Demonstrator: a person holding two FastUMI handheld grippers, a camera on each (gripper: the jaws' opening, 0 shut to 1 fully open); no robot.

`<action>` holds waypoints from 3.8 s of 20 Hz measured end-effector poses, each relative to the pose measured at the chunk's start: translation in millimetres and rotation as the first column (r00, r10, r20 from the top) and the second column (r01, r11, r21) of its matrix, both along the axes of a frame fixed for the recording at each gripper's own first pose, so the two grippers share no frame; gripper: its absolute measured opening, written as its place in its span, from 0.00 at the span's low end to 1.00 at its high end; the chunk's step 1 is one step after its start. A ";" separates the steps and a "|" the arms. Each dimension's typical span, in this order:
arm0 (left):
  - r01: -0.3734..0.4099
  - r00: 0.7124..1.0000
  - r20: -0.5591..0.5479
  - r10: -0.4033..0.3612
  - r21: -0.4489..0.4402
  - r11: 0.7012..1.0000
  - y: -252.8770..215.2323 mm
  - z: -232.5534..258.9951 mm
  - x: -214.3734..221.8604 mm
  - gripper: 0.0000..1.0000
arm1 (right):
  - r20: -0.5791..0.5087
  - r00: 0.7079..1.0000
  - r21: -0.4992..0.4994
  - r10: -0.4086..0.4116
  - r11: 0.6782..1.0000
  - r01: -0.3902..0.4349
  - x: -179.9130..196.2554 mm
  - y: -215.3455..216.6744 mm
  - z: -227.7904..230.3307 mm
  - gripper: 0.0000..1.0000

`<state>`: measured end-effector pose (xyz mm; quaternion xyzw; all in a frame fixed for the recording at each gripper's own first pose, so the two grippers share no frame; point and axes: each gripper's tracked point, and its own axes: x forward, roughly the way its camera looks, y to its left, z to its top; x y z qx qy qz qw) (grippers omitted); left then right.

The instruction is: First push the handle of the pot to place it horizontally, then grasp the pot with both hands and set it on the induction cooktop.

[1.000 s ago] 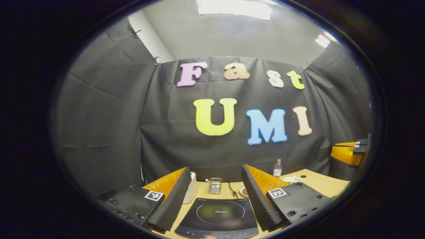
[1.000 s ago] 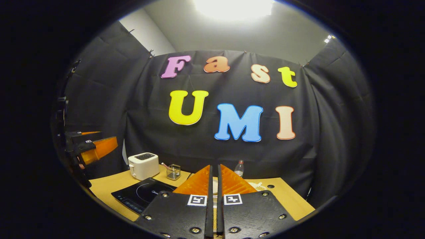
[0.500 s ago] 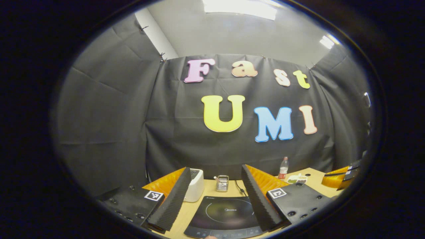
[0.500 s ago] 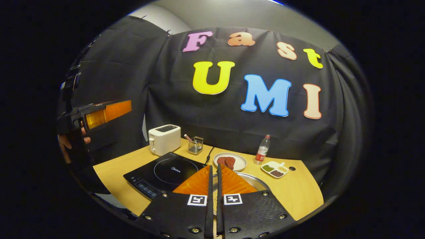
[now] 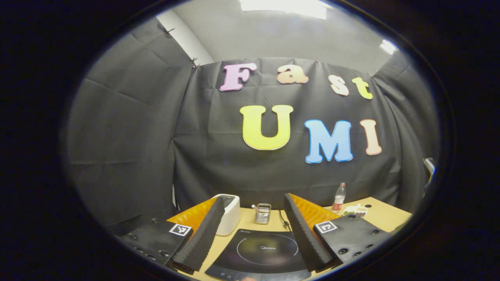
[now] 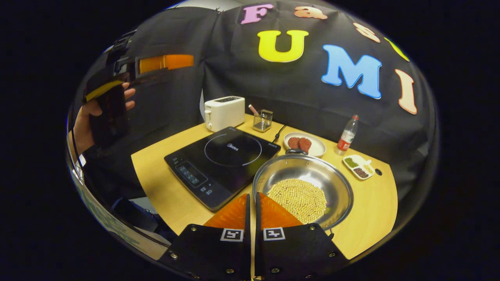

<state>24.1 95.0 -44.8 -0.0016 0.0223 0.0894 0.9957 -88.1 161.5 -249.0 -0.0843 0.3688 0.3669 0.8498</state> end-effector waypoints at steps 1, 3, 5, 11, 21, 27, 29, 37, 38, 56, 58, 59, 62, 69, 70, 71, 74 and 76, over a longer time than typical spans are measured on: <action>-0.004 1.000 -0.005 0.004 0.003 1.000 -3.8 -1.9 3.4 1.00 | -0.034 0.999 -0.004 0.023 1.000 -0.023 -5.3 -2.5 -11.1 0.04; -0.018 1.000 -0.018 0.018 0.017 1.000 -8.5 -4.1 4.5 0.99 | -0.087 0.994 -0.007 0.062 0.998 -0.063 -14.3 -6.6 -23.7 0.04; -0.032 0.999 -0.031 0.032 0.027 0.999 -16.6 -8.1 7.4 0.99 | -0.136 0.986 -0.018 0.093 0.995 -0.096 -21.2 -15.9 -36.1 0.05; -0.041 0.997 -0.063 0.044 0.052 0.998 -42.3 -15.7 9.4 0.99 | -0.252 0.965 -0.083 0.073 0.992 -0.097 -23.0 -56.1 -80.6 0.05; -0.038 0.995 -0.084 0.044 0.069 0.997 -76.4 -20.2 12.3 0.99 | -0.303 0.953 -0.112 -0.030 0.994 -0.004 -6.2 -87.7 -101.8 0.01; -0.042 0.995 -0.082 0.048 0.072 0.996 -86.5 -19.5 20.3 0.93 | -0.282 0.954 -0.183 -0.105 0.982 0.054 15.0 -120.1 -110.7 0.01; -0.042 0.995 -0.084 0.048 0.068 0.997 -90.5 -19.9 22.6 0.93 | -0.279 0.948 -0.189 -0.155 0.976 0.104 24.9 -129.0 -112.0 0.01; -0.039 0.994 -0.098 0.047 0.077 0.996 -105.9 -27.1 30.3 0.93 | -0.253 0.923 -0.222 -0.289 0.946 0.235 63.6 -160.0 -120.8 0.01; -0.038 0.994 -0.098 0.046 0.081 0.996 -107.6 -27.3 32.1 0.93 | -0.254 0.918 -0.225 -0.304 0.942 0.250 68.8 -164.0 -122.3 0.01; 0.022 0.984 -0.175 -0.008 0.074 0.997 -158.2 -79.0 41.0 0.98 | -0.142 0.877 -0.230 -0.459 0.877 0.422 140.1 -223.1 -126.9 0.01; 0.045 0.980 -0.195 -0.031 0.072 0.996 -166.4 -90.8 46.2 0.93 | -0.093 0.881 -0.177 -0.465 0.878 0.445 145.8 -223.8 -111.5 0.02; 0.059 0.978 -0.204 -0.043 0.074 0.996 -170.6 -98.2 50.0 0.93 | -0.068 0.878 -0.145 -0.474 0.875 0.462 148.9 -224.3 -102.5 0.05; 0.087 0.968 -0.243 -0.065 0.080 0.993 -180.0 -119.9 60.5 1.00 | -0.021 0.862 -0.039 -0.507 0.862 0.506 159.1 -223.1 -77.2 0.66; 0.150 0.927 -0.349 -0.136 0.013 0.989 -206.8 -179.0 84.5 0.92 | 0.008 0.826 -0.015 -0.564 0.826 0.564 175.3 -231.7 -73.9 0.97; 0.159 0.919 -0.366 -0.146 0.005 0.987 -210.4 -187.3 88.2 1.00 | 0.008 0.827 -0.016 -0.561 0.827 0.562 175.6 -231.2 -74.3 0.97; 0.162 0.909 -0.388 -0.150 -0.002 0.987 -212.2 -198.1 91.2 1.00 | 0.008 0.829 -0.017 -0.559 0.829 0.559 176.0 -230.4 -76.5 0.97; 0.156 0.891 -0.427 -0.156 -0.035 0.987 -216.1 -221.8 102.2 0.98 | -0.003 0.837 -0.018 -0.547 0.837 0.547 178.5 -227.3 -82.1 0.97; 0.150 0.876 -0.458 -0.154 -0.045 0.988 -217.5 -239.4 109.1 0.98 | -0.011 0.840 -0.024 -0.542 0.840 0.542 180.3 -225.5 -88.1 0.97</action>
